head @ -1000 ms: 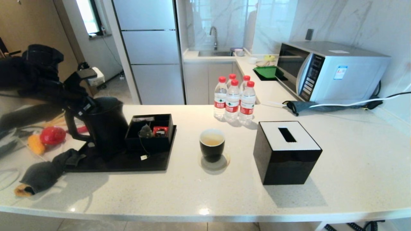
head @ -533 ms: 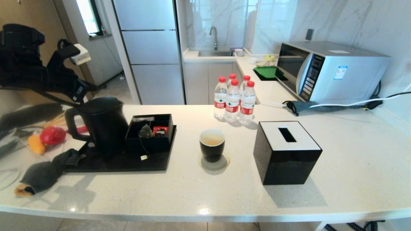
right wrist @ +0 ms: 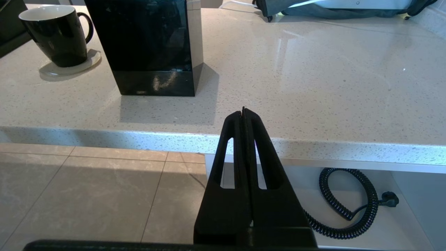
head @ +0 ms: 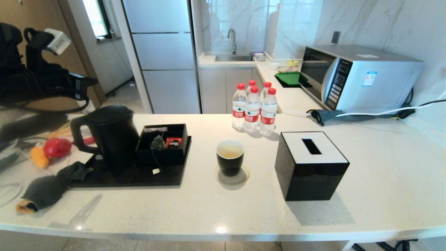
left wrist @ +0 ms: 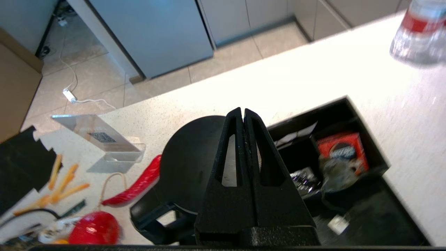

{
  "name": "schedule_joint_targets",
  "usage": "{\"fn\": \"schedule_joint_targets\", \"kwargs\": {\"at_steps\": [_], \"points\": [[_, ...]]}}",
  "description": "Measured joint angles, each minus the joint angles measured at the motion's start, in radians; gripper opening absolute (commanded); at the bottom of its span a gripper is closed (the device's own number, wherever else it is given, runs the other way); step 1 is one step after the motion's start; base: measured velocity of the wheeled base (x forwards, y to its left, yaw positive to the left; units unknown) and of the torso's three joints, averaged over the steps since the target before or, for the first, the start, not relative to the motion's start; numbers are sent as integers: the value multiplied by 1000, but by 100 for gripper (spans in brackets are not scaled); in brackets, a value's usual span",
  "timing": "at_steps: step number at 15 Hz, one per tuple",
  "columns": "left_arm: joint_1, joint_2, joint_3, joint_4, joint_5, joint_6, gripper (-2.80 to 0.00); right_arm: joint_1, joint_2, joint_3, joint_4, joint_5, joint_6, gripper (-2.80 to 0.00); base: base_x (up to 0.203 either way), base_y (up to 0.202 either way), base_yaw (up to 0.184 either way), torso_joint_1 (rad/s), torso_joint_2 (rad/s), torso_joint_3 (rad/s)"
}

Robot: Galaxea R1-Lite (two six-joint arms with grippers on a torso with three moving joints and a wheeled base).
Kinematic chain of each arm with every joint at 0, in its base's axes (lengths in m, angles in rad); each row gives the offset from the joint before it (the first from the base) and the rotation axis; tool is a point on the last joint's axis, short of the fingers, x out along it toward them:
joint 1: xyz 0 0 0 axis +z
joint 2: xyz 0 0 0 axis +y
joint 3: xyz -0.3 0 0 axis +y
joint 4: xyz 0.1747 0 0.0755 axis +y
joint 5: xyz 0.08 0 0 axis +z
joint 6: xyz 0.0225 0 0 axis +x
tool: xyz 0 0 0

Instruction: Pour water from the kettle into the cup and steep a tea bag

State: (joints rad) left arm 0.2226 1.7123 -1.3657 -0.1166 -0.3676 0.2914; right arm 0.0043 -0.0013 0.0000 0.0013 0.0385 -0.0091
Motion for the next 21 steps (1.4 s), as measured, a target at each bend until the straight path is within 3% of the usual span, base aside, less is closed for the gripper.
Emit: {"fn": "schedule_joint_targets", "kwargs": {"at_steps": [4,8,10,15,21], "points": [[-18,-131,249,-153,13,-113,-280,0,0,0,0,0,0,-280,0,0,0,0,0,0],[-106,-211,399,-240,-3,-152,-280,0,0,0,0,0,0,-280,0,0,0,0,0,0],[-174,-240,453,-250,14,-179,-280,0,0,0,0,0,-1,-280,0,0,0,0,0,0],[-266,-312,583,-254,169,-191,-280,0,0,0,-1,0,0,-280,0,0,0,0,0,0],[-290,-376,708,-254,185,-210,-280,0,0,0,0,1,0,-280,0,0,0,0,0,0]]}}
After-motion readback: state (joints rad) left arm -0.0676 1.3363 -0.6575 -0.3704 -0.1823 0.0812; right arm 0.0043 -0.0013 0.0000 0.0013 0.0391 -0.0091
